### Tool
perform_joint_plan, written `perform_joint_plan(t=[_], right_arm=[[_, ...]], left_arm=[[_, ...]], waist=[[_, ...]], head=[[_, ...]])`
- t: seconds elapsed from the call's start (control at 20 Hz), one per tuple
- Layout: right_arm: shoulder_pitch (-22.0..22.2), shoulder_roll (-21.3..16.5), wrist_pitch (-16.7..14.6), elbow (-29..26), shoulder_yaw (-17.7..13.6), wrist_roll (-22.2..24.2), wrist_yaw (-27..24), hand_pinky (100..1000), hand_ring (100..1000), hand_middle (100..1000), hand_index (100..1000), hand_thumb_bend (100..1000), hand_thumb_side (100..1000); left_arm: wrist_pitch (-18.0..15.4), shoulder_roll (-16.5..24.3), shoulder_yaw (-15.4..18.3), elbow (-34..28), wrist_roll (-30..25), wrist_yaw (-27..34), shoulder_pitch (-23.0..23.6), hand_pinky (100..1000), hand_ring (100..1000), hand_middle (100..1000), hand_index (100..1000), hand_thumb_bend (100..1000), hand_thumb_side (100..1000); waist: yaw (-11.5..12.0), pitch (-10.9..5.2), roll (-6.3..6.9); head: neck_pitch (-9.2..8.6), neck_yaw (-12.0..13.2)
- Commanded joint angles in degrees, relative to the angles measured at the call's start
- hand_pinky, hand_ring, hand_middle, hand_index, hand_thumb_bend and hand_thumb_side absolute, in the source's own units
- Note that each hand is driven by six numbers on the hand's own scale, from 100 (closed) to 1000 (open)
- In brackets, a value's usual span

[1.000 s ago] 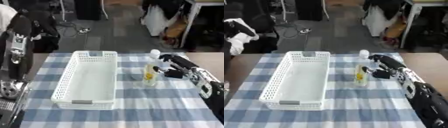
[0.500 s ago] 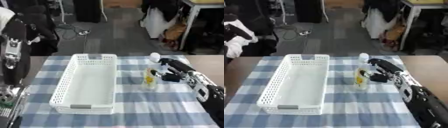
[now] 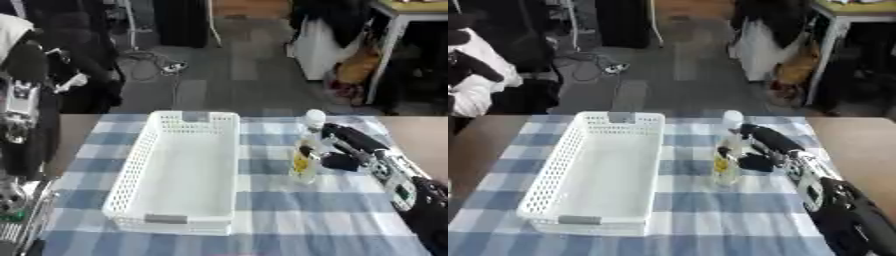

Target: Pick up objects on the table and place them in the box.

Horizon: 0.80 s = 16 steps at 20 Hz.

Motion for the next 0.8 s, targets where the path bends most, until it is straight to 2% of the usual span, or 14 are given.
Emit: perform_joint_plan(t=[0.05,0.8], right_arm=[[-2.11,-1.71,-0.11,-0.83,-0.73,-0.57,-0.51,981,813,864,984,391,1000],[-2.05,-2.04,0.14,0.56,-1.53,-3.63,-2.13,949,774,807,1000,358,1000]], left_arm=[[-0.03,0.21,0.22,-1.2,0.15,0.33,-1.2,509,461,812,757,267,974],[-0.1,-0.34,0.13,-1.33,-0.06,0.64,-2.01,509,460,812,757,266,973]], waist=[[0.34,-0.36,0.01],[1.46,0.72,0.11]], head=[[-1.06,-0.22],[-2.26,-0.45]])
